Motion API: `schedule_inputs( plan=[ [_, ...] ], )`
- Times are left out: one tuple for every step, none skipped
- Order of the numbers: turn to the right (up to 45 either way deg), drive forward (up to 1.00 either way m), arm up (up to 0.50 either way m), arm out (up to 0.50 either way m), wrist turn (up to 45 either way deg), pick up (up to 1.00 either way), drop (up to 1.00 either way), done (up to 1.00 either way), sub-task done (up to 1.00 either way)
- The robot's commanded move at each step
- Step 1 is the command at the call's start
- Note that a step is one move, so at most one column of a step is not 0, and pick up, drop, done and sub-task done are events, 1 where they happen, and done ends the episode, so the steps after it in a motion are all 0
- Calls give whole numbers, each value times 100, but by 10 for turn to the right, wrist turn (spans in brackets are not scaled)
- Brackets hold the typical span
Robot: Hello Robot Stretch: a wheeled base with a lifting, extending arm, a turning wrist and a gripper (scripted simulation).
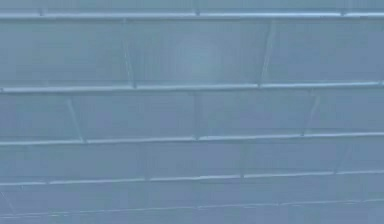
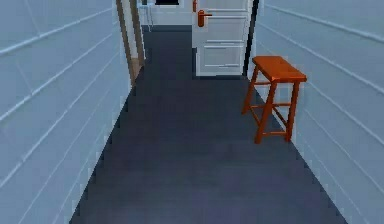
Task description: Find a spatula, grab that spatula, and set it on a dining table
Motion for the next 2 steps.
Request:
schedule_inputs(
  plan=[
    [450, 0, 0, 0, 0, 0, 0, 0, 0],
    [450, 0, 0, 0, 0, 0, 0, 0, 0]
  ],
)
